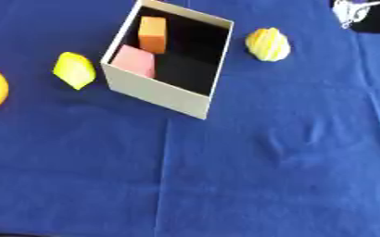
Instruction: Pick up objects on the table and place them in the box.
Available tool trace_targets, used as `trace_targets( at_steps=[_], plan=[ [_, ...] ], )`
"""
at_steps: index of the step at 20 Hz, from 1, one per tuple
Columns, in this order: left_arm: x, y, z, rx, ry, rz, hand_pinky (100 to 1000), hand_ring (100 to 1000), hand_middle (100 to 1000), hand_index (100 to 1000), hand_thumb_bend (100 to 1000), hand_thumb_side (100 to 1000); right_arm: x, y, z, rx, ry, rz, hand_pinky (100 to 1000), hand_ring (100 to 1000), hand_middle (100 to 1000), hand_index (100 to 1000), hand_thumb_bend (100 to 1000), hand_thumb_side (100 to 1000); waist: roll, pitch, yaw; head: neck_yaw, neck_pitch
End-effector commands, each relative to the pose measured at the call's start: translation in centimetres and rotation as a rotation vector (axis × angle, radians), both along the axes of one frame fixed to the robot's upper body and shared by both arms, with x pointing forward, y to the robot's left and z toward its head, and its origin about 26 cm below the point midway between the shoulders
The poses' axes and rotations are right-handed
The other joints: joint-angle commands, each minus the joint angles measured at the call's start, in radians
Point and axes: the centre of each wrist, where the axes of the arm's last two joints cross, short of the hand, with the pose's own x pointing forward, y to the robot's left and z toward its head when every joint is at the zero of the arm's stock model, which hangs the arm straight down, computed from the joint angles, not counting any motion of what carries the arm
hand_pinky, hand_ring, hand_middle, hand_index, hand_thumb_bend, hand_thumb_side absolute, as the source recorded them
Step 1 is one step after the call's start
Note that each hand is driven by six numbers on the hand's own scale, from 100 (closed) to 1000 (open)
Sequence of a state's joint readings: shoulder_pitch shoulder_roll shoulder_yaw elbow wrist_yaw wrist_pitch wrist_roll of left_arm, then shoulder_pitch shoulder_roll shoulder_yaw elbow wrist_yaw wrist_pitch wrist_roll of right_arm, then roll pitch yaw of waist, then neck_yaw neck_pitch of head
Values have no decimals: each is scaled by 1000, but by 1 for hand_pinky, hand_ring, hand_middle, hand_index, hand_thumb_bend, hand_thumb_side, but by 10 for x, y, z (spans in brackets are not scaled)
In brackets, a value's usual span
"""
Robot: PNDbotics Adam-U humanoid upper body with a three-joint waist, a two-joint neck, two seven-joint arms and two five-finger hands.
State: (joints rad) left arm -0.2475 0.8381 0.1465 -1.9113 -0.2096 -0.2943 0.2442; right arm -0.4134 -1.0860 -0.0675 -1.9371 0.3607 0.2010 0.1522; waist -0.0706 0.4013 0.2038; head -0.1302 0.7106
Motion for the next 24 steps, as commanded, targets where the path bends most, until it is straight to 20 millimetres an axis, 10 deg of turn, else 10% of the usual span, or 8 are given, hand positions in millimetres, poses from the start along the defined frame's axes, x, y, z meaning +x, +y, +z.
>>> trace_targets(
  at_steps=[1, 24],
  plan=[
    [-4, 5, 13, 33, -23, 16, 855, 789, 775, 880, 127, 303, 2, -14, 17, -21, 4, -53, 948, 992, 867, 955, 100, 182, 2, -16, 0, -3, -8],
    [-2, 3, 13, 23, -10, 3, 855, 788, 775, 879, 114, 317, 23, -24, -24, -270, 376, -60, 964, 1000, 881, 963, 100, 340, 1, -9, 7, -11, -8]
  ],
)
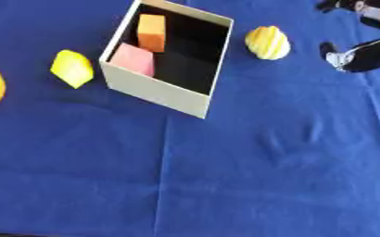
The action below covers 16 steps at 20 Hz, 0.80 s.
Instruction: Pick up objects on the table and place them in the box.
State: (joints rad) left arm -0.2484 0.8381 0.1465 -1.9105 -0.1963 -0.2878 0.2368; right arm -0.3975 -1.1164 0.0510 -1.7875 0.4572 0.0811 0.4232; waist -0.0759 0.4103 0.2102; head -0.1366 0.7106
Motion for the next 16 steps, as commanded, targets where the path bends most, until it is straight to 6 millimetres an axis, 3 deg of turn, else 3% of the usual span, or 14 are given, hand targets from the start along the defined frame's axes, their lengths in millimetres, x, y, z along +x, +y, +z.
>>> trace_targets(
  at_steps=[1, 9, 16],
  plan=[
    [-2, 2, 12, 31, -21, 4, 855, 788, 775, 879, 114, 317, -2, 0, 14, -44, -21, -4, 964, 1000, 879, 962, 100, 332, 6, -18, 2, -5, -8],
    [-1, 1, 11, 27, -9, -4, 855, 788, 775, 879, 105, 327, 7, 10, 20, -6, -56, 14, 959, 1000, 876, 963, 100, 306, 3, -18, 8, -12, -8],
    [-1, -1, 12, 28, -7, -14, 856, 788, 775, 879, 100, 332, 28, 11, 21, -7, -70, -43, 958, 1000, 877, 975, 100, 340, -4, -10, 20, -24, -14]
  ],
)
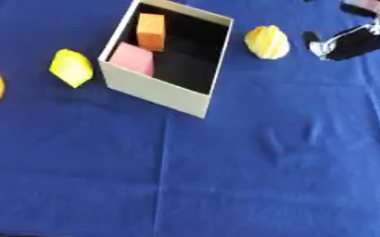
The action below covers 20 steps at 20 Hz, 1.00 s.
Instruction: Pick up objects on the table and place them in the box.
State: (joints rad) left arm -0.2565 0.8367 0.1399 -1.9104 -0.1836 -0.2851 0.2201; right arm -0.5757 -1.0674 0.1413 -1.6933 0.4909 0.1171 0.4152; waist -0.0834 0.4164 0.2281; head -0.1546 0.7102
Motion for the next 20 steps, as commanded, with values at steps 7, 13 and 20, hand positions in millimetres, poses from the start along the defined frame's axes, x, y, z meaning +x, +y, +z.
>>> trace_targets(
  at_steps=[7, 13, 20],
  plan=[
    [-2, 0, 13, 29, -28, -7, 857, 788, 775, 879, 100, 338, 19, 0, 5, -75, 12, -41, 960, 1000, 868, 977, 100, 364, 0, 2, 8, -14, -27],
    [-2, -1, 14, 28, -32, -10, 857, 788, 775, 878, 100, 341, 29, 0, 4, -64, 16, -40, 966, 1000, 872, 981, 100, 340, -1, 19, 13, -21, -40],
    [-1, -2, 13, 23, -28, -13, 858, 787, 775, 878, 100, 354, 36, 6, 6, -53, -7, -44, 970, 1000, 880, 983, 100, 339, -5, 32, 19, -31, -49]
  ],
)
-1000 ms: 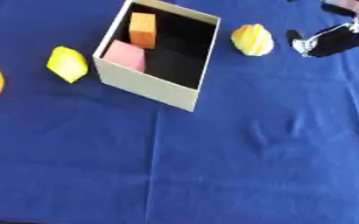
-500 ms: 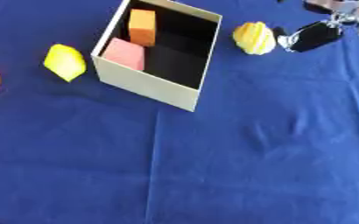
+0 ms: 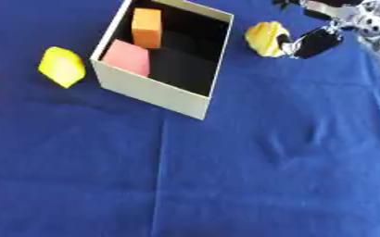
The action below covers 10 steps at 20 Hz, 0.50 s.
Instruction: Pick up objects on the table and place them in the box.
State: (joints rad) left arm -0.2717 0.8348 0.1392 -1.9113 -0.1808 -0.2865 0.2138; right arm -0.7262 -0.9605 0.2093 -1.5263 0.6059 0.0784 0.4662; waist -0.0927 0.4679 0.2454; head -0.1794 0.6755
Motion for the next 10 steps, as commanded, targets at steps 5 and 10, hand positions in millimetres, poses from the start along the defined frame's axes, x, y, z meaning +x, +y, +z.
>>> trace_targets(
  at_steps=[5, 10],
  plan=[
    [-2, 0, 8, 17, -15, -3, 859, 787, 775, 878, 100, 360, 5, -5, 9, -58, -51, -66, 965, 1000, 882, 980, 100, 426, 0, -11, 8, -9, -16],
    [-2, 0, 7, 13, -11, -4, 859, 787, 775, 878, 100, 366, 9, -7, 5, -94, -46, -106, 964, 1000, 884, 979, 115, 454, -3, -3, 10, -10, -18]
  ],
)
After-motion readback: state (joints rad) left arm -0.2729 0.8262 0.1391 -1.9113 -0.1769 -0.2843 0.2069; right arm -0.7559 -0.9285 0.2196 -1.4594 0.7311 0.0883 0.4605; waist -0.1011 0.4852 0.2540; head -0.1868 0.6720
